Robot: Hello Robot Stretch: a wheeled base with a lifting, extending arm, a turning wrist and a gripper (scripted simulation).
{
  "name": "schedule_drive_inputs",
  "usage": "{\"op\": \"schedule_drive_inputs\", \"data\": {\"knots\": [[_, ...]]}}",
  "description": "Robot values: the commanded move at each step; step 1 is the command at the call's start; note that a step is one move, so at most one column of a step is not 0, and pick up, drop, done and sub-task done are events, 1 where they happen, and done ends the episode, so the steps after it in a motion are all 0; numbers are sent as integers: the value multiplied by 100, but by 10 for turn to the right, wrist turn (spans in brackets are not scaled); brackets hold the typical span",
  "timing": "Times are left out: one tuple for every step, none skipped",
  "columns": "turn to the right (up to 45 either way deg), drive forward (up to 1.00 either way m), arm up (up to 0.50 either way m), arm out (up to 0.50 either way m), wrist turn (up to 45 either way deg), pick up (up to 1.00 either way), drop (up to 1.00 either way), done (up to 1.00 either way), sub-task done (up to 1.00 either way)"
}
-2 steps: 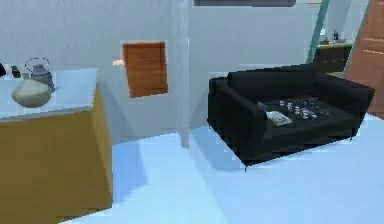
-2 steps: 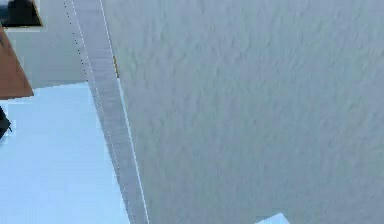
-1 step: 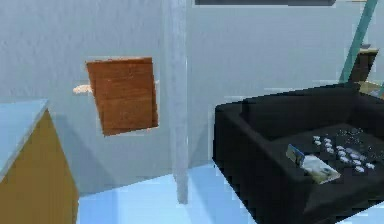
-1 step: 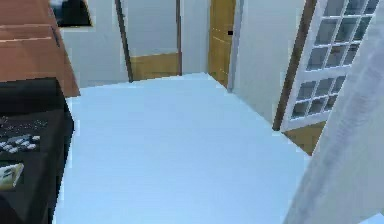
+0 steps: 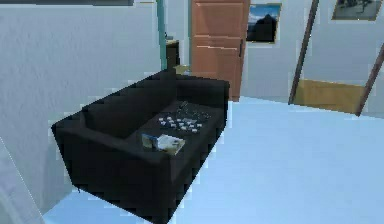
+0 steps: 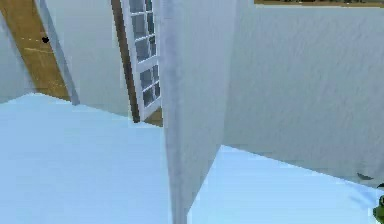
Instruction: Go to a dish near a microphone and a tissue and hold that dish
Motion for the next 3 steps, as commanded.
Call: {"op": "schedule_drive_inputs", "data": {"knots": [[240,0,0,0,0,0,0,0,0],[0,100,0,0,0,0,0,0,0],[0,100,0,0,0,0,0,0,0]]}}
